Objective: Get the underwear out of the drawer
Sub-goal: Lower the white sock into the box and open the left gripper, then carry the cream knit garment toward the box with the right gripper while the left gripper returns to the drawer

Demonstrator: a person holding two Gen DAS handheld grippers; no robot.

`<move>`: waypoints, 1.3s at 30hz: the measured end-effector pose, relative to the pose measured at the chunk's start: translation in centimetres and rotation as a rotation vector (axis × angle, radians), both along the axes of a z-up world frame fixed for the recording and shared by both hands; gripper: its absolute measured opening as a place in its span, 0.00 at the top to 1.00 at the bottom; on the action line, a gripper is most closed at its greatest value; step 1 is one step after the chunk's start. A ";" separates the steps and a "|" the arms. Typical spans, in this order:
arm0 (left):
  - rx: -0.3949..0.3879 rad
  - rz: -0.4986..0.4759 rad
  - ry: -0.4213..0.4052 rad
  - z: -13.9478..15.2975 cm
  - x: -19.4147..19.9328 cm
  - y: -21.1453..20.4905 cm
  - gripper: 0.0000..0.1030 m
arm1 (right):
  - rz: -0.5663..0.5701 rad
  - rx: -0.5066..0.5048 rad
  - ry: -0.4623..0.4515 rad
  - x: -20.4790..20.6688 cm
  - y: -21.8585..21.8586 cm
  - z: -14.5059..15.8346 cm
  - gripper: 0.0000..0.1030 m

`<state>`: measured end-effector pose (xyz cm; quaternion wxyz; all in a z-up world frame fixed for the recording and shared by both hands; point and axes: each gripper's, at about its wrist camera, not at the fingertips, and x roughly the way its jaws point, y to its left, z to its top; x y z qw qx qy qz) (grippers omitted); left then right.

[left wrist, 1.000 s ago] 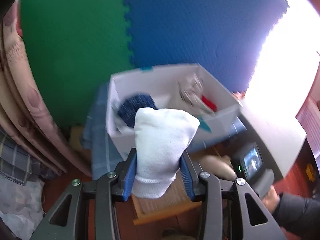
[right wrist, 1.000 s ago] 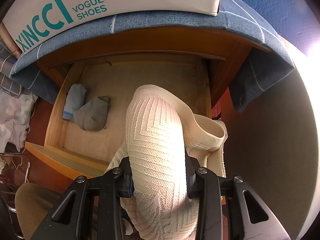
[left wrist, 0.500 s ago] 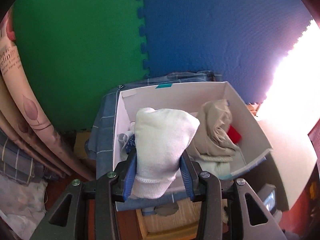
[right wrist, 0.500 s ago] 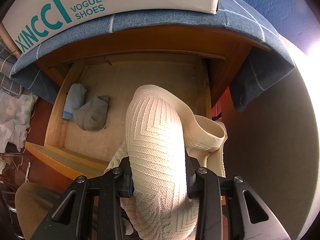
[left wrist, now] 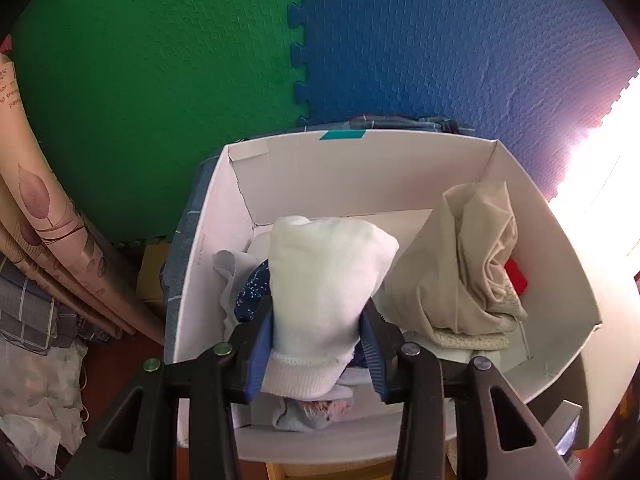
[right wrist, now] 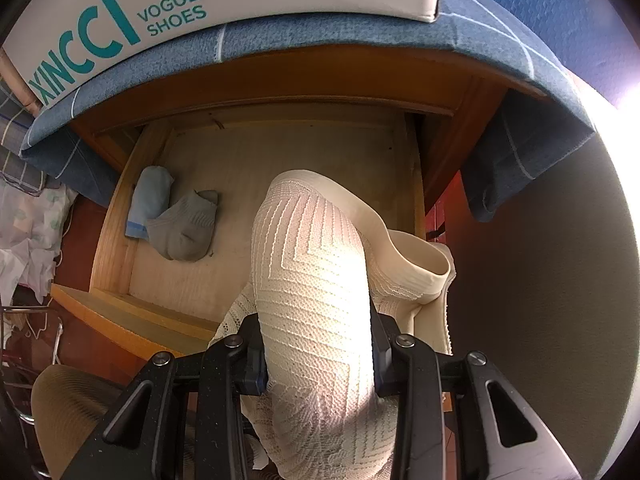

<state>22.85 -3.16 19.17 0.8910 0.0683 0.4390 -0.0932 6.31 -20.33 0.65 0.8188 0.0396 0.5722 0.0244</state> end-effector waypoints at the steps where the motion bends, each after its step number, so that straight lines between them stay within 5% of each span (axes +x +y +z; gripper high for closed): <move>1: -0.005 0.001 0.001 -0.1 0.1 0.0 0.59 | 0.001 -0.002 0.000 0.0 0.0 0.0 0.68; 26: -0.044 -0.016 -0.070 3.2 -2.0 0.4 0.41 | 0.009 -0.021 0.003 0.1 0.2 0.0 0.68; 39: -0.033 0.003 -0.136 4.8 -7.3 2.6 0.40 | 0.013 -0.028 -0.003 0.0 0.1 0.0 0.68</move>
